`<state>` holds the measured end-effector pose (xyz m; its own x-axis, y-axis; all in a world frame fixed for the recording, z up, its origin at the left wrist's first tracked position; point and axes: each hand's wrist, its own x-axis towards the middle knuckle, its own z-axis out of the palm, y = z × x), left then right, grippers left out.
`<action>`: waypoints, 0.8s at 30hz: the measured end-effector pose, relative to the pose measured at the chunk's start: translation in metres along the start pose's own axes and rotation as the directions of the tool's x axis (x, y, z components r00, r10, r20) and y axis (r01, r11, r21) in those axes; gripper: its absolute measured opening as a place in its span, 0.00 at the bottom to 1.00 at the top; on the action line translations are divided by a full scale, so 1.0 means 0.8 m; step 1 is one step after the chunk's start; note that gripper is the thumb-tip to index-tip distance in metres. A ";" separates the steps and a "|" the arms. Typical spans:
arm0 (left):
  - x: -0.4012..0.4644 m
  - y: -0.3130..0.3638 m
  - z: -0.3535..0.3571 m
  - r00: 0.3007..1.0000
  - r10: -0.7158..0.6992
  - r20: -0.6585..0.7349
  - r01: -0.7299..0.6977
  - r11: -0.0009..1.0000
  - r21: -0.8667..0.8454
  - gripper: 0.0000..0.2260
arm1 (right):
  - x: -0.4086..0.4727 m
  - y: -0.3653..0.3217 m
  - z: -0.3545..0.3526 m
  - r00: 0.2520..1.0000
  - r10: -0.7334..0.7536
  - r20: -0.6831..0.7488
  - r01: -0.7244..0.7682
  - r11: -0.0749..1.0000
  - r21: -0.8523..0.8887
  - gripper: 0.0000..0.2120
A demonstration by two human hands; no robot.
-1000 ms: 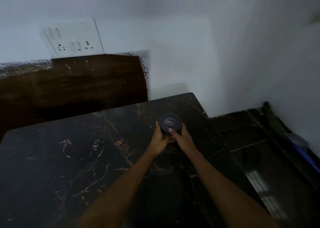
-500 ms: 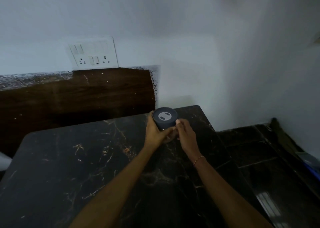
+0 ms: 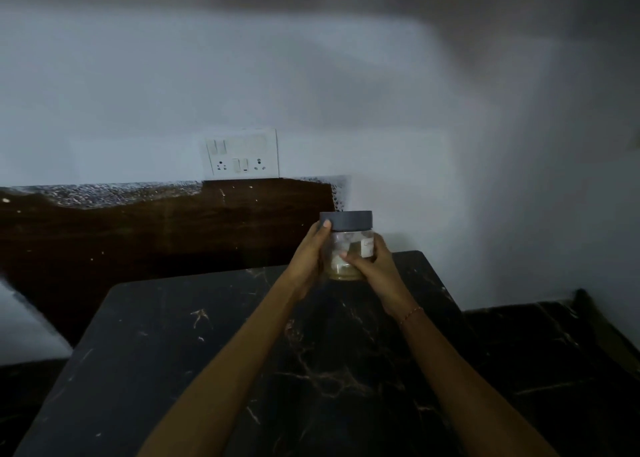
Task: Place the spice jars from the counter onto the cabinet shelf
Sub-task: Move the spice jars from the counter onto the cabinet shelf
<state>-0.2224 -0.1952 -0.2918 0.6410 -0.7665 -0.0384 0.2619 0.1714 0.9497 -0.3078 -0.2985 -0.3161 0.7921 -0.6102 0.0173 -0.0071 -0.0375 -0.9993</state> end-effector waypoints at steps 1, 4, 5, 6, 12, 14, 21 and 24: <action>-0.006 0.002 0.005 0.997 0.042 -0.068 -0.036 0.996 0.083 0.20 | 0.001 -0.005 0.007 0.996 -0.052 -0.069 0.050 0.998 -0.035 0.33; -0.028 -0.009 0.021 0.957 0.197 -0.214 -0.139 0.957 0.256 0.20 | 0.004 -0.011 0.024 0.955 -0.212 -0.209 0.177 0.969 -0.172 0.35; -0.035 -0.012 0.028 0.957 0.224 -0.186 -0.173 0.951 0.255 0.20 | 0.004 -0.014 0.029 0.943 -0.242 -0.230 0.190 0.955 -0.228 0.35; -0.041 -0.012 0.035 0.959 0.236 -0.159 -0.194 0.951 0.239 0.21 | 0.004 -0.018 0.034 0.934 -0.259 -0.247 0.183 0.939 -0.291 0.36; -0.041 0.024 0.021 0.972 0.193 -0.137 -0.175 0.976 0.133 0.26 | -0.010 -0.052 0.023 0.966 -0.253 -0.054 0.225 0.925 -0.307 0.31; -0.038 0.036 0.013 0.971 0.171 -0.168 -0.157 0.983 0.098 0.24 | -0.015 -0.064 0.014 0.971 -0.238 -0.006 0.228 0.936 -0.267 0.28; -0.035 0.081 0.028 0.947 0.305 -0.096 -0.276 0.931 0.237 0.21 | -0.025 -0.108 -0.002 0.942 -0.333 -0.033 0.320 0.926 -0.197 0.20; -0.033 0.100 0.037 0.908 0.407 -0.098 -0.363 0.882 0.299 0.20 | -0.022 -0.130 -0.006 0.925 -0.377 -0.038 0.361 0.908 -0.211 0.22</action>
<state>-0.2399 -0.1797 -0.2056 0.7597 -0.5652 0.3214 -0.2178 0.2446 0.9449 -0.3243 -0.2878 -0.2122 0.7123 -0.5808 0.3941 0.1508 -0.4217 -0.8941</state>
